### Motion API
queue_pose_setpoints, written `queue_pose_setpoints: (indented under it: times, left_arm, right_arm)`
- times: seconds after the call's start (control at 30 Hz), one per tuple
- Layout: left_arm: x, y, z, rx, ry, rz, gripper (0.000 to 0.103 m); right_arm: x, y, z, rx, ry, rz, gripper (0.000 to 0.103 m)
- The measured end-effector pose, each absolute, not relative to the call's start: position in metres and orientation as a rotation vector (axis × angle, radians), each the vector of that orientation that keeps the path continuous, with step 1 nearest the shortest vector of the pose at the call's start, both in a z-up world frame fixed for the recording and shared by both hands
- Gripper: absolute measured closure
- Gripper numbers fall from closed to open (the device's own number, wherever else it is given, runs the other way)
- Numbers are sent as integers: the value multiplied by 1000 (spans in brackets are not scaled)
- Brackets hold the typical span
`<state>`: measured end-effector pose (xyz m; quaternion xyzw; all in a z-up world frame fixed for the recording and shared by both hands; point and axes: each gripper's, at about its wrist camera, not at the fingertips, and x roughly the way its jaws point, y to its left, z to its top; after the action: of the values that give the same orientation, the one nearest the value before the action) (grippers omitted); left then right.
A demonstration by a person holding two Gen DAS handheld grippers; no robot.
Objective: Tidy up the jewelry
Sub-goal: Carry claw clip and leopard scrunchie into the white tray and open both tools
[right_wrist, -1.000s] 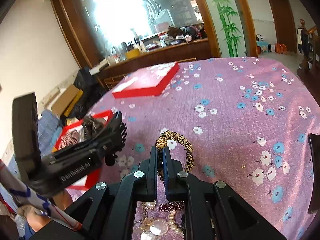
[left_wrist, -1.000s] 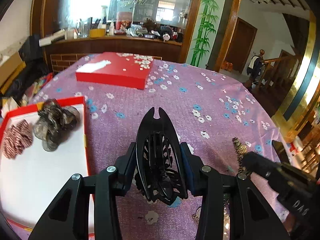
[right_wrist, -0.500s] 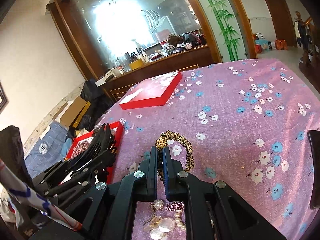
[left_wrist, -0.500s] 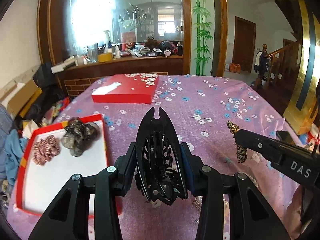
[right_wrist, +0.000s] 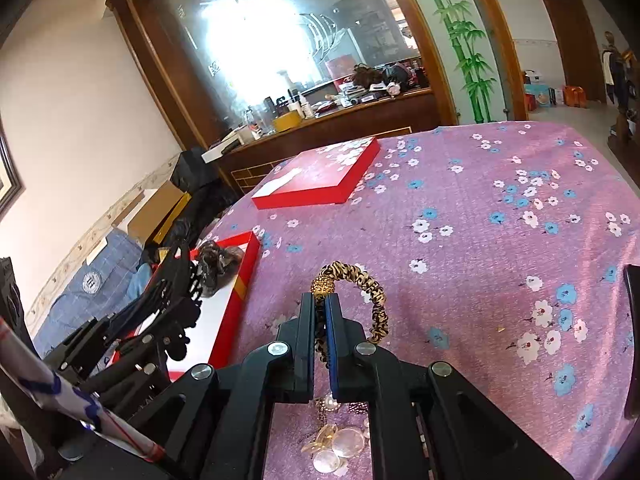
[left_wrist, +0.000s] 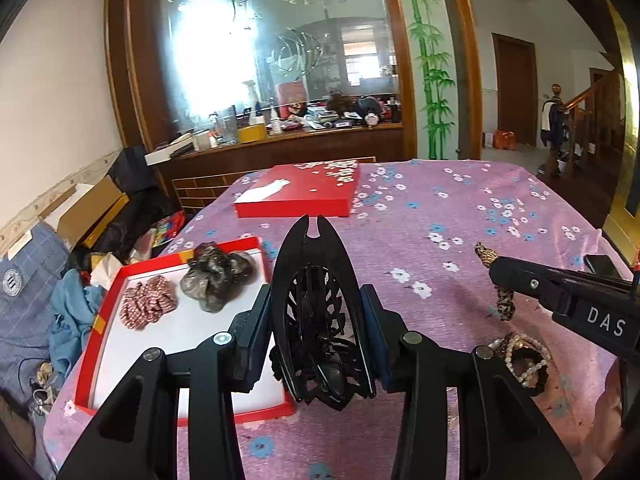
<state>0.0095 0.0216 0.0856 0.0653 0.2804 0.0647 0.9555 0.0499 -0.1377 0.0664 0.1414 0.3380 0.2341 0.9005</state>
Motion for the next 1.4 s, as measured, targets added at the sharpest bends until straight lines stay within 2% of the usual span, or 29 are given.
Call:
queue_pose_setpoints:
  times: [0.43, 0.87, 1.4]
  left_arm:
    - [5, 63, 82, 90, 573, 231, 62]
    - [-6, 116, 83, 50, 580, 302, 62]
    - [-9, 191, 72, -34, 624, 362, 62]
  right_arm:
    - [41, -119, 62, 246, 716, 523, 98]
    - [41, -103, 64, 314, 766, 585, 97]
    - [40, 0, 79, 297, 828, 755, 97]
